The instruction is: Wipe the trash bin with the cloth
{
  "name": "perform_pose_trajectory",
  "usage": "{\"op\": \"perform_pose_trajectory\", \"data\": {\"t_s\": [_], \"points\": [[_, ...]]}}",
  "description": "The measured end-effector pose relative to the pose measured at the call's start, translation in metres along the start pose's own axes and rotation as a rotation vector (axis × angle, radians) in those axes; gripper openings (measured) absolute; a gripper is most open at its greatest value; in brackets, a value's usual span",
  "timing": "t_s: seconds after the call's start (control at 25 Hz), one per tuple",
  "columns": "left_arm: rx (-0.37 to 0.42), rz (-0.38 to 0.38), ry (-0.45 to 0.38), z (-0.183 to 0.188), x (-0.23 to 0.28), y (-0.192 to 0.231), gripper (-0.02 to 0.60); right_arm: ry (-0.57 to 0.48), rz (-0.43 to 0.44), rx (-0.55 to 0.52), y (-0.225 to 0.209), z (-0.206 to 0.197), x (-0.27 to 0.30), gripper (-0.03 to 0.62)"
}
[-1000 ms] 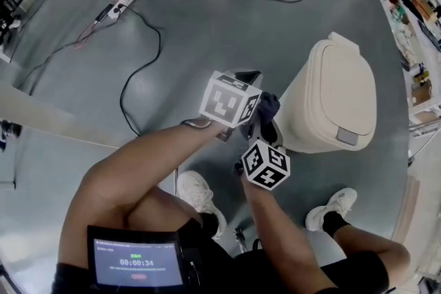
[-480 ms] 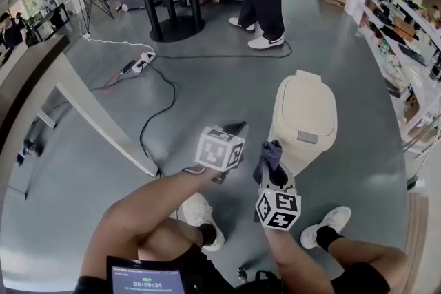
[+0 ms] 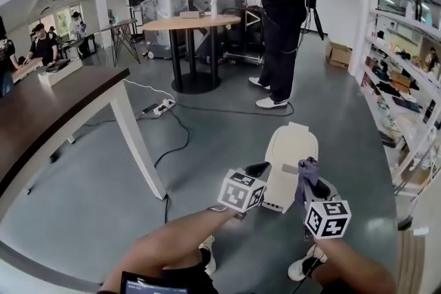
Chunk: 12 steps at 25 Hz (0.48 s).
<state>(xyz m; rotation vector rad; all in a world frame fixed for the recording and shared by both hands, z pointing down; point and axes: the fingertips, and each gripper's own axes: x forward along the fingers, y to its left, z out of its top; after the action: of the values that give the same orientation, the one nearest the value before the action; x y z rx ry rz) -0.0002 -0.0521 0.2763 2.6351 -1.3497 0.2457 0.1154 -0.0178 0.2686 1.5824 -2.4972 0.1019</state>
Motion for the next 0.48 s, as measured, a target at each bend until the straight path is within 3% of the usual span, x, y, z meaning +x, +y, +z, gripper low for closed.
{"op": "perform_pose_trajectory", "data": {"t_s": [0.12, 0.2, 0.32, 0.48], "points": [[-0.08, -0.04, -0.066, 0.021, -0.004, -0.035, -0.003, 0.048, 0.015, -0.09, -0.009, 0.0, -0.021, 0.075], [-0.057, -0.069, -0.082, 0.023, 0.002, -0.049, -0.002, 0.051, -0.009, -0.044, -0.022, -0.002, -0.018, 0.075], [-0.045, -0.048, -0.08, 0.021, 0.015, -0.042, -0.003, -0.018, -0.063, 0.08, -0.036, 0.018, 0.001, 0.074], [-0.063, 0.002, -0.061, 0.014, 0.029, -0.019, -0.003, -0.088, -0.098, -0.06, -0.027, 0.032, 0.017, 0.074]]}}
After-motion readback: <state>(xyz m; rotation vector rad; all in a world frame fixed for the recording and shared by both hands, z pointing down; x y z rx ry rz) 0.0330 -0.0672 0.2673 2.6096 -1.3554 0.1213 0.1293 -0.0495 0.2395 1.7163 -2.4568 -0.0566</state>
